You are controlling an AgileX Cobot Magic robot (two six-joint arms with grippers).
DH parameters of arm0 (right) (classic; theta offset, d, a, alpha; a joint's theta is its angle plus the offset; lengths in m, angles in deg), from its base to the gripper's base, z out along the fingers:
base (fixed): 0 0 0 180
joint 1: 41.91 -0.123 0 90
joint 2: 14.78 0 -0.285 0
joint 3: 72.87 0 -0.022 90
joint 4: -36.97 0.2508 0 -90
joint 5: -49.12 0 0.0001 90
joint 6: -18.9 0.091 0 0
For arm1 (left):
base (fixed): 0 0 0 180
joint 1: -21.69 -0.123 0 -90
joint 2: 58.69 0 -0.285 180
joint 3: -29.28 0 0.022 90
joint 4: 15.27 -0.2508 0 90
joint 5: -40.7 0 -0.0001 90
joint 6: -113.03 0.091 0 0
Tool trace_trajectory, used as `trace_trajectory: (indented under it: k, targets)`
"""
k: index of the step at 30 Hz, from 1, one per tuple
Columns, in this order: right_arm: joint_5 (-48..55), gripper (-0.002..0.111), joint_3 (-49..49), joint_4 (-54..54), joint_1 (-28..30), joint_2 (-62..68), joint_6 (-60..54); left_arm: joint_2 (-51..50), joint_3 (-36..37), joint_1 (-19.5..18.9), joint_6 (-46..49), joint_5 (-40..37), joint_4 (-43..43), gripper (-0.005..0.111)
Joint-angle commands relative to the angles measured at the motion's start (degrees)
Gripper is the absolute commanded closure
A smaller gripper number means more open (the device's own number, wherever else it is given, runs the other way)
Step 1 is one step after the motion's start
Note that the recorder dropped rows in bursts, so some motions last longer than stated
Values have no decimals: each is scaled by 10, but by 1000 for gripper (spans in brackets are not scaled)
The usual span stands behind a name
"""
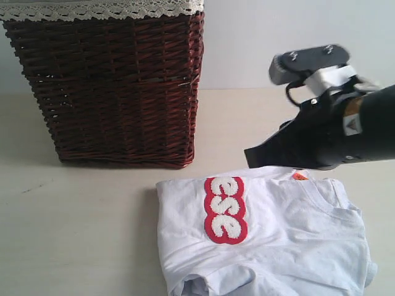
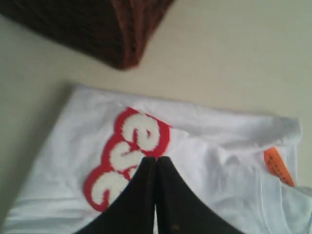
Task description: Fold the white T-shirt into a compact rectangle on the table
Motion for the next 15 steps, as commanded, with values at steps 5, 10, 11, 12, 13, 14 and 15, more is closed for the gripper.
trace_trajectory:
  k: [5, 10, 11, 12, 13, 14, 15]
  targets:
    - [-31, 108, 83, 2, -22, -279, 6, 3, 2, -1, 3, 0, 5, 107]
    - [15, 108, 87, -2, -22, -417, 6, 3, 2, -1, 3, 0, 5, 107]
    - [18, 108, 87, 1, -22, -440, 6, 3, 2, -1, 3, 0, 5, 107]
    - [18, 108, 87, 8, -22, -456, 6, 3, 2, -1, 3, 0, 5, 107]
    - [18, 108, 87, 9, -22, -481, 6, 3, 2, -1, 3, 0, 5, 107]
    - [17, 108, 87, 11, -22, -495, 6, 3, 2, -1, 3, 0, 5, 107]
    - [15, 108, 87, 11, -22, -509, 7, 3, 2, -1, 3, 0, 5, 107]
